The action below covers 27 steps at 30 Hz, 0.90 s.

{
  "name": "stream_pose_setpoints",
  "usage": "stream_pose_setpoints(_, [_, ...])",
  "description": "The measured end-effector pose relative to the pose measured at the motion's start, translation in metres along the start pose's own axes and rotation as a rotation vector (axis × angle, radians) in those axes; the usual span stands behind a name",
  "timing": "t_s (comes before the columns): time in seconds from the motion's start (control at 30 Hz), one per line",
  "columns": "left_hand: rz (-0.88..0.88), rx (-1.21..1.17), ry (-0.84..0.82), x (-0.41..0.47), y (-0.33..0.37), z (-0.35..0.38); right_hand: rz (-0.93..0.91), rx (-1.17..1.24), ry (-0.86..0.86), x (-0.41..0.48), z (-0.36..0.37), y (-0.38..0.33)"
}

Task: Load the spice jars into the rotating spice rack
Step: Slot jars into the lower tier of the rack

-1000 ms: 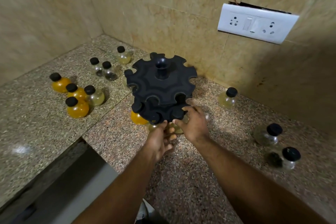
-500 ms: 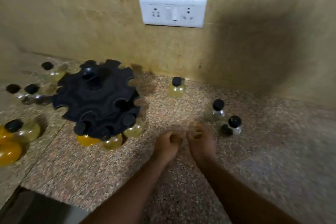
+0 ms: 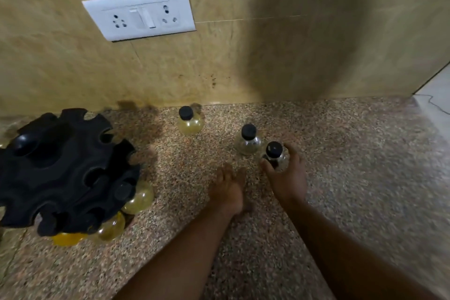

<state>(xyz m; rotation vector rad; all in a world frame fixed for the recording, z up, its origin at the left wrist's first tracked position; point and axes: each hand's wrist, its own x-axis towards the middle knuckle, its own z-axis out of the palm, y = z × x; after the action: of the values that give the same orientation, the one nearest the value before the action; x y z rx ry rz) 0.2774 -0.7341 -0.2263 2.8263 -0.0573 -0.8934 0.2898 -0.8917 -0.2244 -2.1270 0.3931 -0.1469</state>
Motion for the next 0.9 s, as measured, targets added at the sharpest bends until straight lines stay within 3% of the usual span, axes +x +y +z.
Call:
stream_pose_setpoints(0.2, [0.025, -0.031, 0.046, 0.0, -0.001, 0.001, -0.048, 0.019, -0.013, 0.006, 0.004, -0.005])
stream_pose_setpoints(0.27, [0.047, -0.141, 0.108, 0.005, -0.007, 0.007, -0.053, 0.016, -0.004, 0.003, 0.005, -0.006])
stream_pose_setpoints(0.33, [0.03, -0.422, 0.266, 0.007, -0.014, 0.01, -0.068, 0.011, -0.008, -0.004, 0.006, -0.009])
stream_pose_setpoints(0.43, [-0.147, -1.041, 0.475, -0.003, -0.022, -0.003, -0.125, -0.015, -0.037, -0.019, 0.011, -0.019])
stream_pose_setpoints(0.67, [-0.47, -2.045, 0.62, -0.024, -0.095, -0.025, -0.277, -0.012, -0.308, -0.044, 0.05, -0.058])
stream_pose_setpoints(0.77, [-0.492, -2.326, 0.698, -0.044, -0.11, -0.028, -0.382, -0.057, -0.463, -0.048, 0.072, -0.082])
stream_pose_setpoints(0.9, [-0.563, -2.485, 0.747, -0.065, -0.114, -0.02, -0.47, -0.053, -0.601, -0.056, 0.098, -0.108])
